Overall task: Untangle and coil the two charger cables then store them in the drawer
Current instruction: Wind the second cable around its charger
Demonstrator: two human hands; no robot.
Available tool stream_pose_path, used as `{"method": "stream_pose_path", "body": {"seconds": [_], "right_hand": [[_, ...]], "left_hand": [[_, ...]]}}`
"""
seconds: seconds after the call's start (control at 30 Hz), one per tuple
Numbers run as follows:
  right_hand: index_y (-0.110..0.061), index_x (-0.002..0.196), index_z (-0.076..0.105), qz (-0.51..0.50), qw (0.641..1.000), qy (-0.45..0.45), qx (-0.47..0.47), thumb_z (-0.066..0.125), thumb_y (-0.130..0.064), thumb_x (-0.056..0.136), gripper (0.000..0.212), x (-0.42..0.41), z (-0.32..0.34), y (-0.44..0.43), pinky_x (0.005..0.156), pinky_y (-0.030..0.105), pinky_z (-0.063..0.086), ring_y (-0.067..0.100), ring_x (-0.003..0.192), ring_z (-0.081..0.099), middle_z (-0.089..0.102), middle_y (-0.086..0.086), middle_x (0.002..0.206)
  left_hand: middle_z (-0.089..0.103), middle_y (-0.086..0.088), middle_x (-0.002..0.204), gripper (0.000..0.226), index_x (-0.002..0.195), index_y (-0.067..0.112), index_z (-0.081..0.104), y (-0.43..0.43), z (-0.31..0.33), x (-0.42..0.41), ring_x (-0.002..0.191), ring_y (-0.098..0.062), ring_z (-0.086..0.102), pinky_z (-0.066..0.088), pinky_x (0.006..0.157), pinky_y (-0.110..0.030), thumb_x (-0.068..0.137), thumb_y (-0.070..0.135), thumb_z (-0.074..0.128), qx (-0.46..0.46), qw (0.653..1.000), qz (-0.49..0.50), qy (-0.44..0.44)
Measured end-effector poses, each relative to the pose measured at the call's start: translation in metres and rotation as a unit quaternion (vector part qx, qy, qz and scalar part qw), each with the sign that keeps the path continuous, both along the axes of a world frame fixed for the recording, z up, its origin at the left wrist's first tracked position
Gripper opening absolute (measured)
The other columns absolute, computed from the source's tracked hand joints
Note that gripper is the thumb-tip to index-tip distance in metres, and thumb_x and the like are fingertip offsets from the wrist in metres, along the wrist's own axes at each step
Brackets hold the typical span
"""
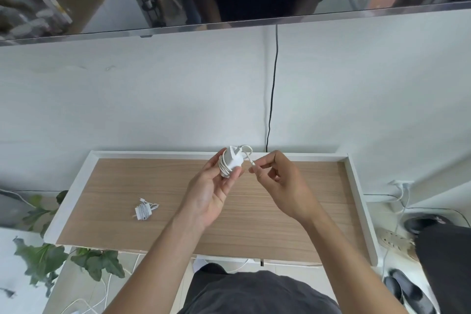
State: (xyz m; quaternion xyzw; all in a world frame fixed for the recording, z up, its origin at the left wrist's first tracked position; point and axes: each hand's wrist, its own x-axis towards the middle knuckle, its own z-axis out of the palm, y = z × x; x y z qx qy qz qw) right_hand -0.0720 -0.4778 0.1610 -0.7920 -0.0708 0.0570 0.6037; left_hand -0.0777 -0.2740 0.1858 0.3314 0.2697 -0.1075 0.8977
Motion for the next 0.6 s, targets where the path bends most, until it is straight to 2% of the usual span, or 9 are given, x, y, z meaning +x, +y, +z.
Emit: {"method": "stream_pose_path", "body": {"seconds": [0.1,0.2,0.33,0.43,0.5,0.6], "right_hand": [[-0.026,0.105,0.067,0.006,1.000,0.000,-0.009,0.073,-0.028,0.107,0.006,-0.0044,-0.0023,0.0053,0.069,0.042,0.053,0.023,0.065,0.056,0.081,-0.009,0.103],[-0.024,0.103,0.068,0.014,0.999,0.001,-0.044,0.075,-0.025,0.105,0.007,-0.0051,-0.0005,0.0054,0.068,0.043,0.051,0.032,0.067,0.057,0.078,-0.017,0.104],[-0.025,0.104,0.070,0.032,0.997,0.006,-0.076,0.077,-0.028,0.104,0.007,-0.0045,0.0005,0.0008,0.070,0.040,0.052,0.027,0.067,0.061,0.078,-0.020,0.106],[-0.028,0.106,0.069,0.029,0.997,0.011,-0.072,0.078,-0.032,0.103,0.009,-0.0048,-0.0013,0.0020,0.072,0.040,0.055,0.025,0.068,0.064,0.077,-0.021,0.105],[-0.031,0.108,0.068,0.021,0.997,0.007,-0.078,0.077,-0.035,0.103,0.011,-0.0056,-0.0019,0.0033,0.073,0.036,0.056,0.019,0.069,0.064,0.075,-0.023,0.108],[-0.034,0.112,0.067,0.007,0.997,-0.004,-0.082,0.075,-0.037,0.105,0.011,-0.0072,-0.0027,0.0031,0.072,0.031,0.056,0.015,0.069,0.065,0.074,-0.025,0.112]], "left_hand": [[0.071,-0.023,0.144,0.047,0.146,-0.001,0.064,-0.0011,0.0057,-0.0043,0.128,-0.041,0.072,0.064,0.095,-0.027,0.099,-0.004,0.064,-0.021,1.000,-0.023,0.004],[0.071,-0.028,0.140,0.043,0.139,0.002,0.068,0.0009,0.0068,-0.0075,0.116,-0.041,0.078,0.066,0.091,-0.027,0.096,-0.001,0.065,-0.040,0.999,-0.023,0.013],[0.071,-0.031,0.139,0.037,0.144,0.004,0.065,0.0051,0.0021,-0.0095,0.110,-0.042,0.080,0.070,0.080,-0.028,0.108,-0.002,0.055,-0.039,0.998,-0.031,0.024],[0.071,-0.030,0.139,0.037,0.144,0.006,0.064,0.0044,0.0008,-0.0097,0.116,-0.040,0.077,0.070,0.083,-0.031,0.109,-0.001,0.055,-0.018,0.999,-0.032,0.025],[0.069,-0.028,0.144,0.038,0.145,0.009,0.065,0.0026,-0.0003,-0.0095,0.120,-0.034,0.071,0.070,0.083,-0.031,0.109,0.000,0.057,0.018,0.999,-0.040,0.022],[0.066,-0.024,0.148,0.040,0.147,0.013,0.065,-0.0012,-0.0017,-0.0090,0.104,-0.027,0.070,0.065,0.078,-0.030,0.109,0.002,0.056,0.064,0.997,-0.053,0.010]]}}
